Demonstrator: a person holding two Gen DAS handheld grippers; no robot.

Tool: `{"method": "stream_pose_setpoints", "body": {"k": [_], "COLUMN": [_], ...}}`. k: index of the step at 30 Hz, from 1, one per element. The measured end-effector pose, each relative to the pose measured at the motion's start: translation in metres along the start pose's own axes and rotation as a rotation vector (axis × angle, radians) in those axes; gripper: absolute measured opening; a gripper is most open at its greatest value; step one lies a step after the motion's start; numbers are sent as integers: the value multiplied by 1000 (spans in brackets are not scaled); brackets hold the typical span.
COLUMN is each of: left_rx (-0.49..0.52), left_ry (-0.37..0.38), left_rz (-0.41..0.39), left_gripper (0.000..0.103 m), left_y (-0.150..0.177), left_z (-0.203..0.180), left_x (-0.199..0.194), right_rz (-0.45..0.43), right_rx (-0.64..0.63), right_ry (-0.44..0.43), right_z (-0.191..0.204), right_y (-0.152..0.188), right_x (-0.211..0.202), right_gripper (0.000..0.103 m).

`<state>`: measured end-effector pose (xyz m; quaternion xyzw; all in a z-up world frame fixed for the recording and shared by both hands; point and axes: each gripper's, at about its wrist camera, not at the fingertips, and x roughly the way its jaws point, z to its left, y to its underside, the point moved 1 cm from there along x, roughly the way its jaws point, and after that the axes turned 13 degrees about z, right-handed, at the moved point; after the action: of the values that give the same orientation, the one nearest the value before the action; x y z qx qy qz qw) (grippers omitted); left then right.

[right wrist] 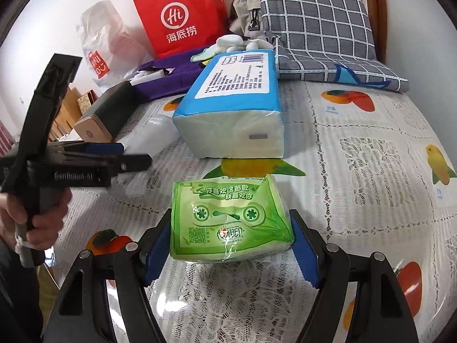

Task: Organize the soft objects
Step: 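Grasp the green tissue packet with the right gripper while the left grasps the clear mesh bag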

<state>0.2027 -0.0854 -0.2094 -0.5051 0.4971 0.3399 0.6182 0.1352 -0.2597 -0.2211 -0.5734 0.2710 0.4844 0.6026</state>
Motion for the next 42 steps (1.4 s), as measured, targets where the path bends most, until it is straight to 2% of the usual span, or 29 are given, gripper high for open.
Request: {"method": "stream_pose_setpoints", "body": {"k": [2, 3, 4, 5, 7, 8, 10, 18, 30, 42], "left_rx": [-1, -18, -28, -41, -59, -60, -46, -111, -196, -281], "left_ry": [6, 14, 5, -7, -7, -4, 14, 127, 123, 141], "left_rz": [-12, -22, -30, -35, -40, -42, -43, -40, -15, -80], "left_gripper": [86, 78, 65, 58, 36, 31, 10, 6, 6, 6], "left_y": [-1, -2, -3, -4, -6, -5, -2, 22, 63, 80], "left_z": [-2, 0, 2, 4, 8, 9, 11, 30, 57, 78], "left_x": [0, -1, -2, -4, -5, -5, -6, -12, -32, -73], "right_rz": [-1, 2, 2, 1, 2, 2, 4, 14, 22, -50], "right_rx": [7, 7, 5, 3, 1, 1, 4, 1, 20, 45], "right_ry": [-3, 1, 4, 8, 17, 21, 31, 53, 34, 29], "right_z": [0, 0, 0, 1, 2, 3, 4, 11, 27, 46], "right_y": [0, -1, 0, 0, 0, 0, 0, 2, 7, -5], "right_x": [0, 0, 0, 0, 1, 1, 1, 3, -7, -50], "right_gripper": [75, 75, 75, 75, 75, 75, 75, 75, 75, 75]}}
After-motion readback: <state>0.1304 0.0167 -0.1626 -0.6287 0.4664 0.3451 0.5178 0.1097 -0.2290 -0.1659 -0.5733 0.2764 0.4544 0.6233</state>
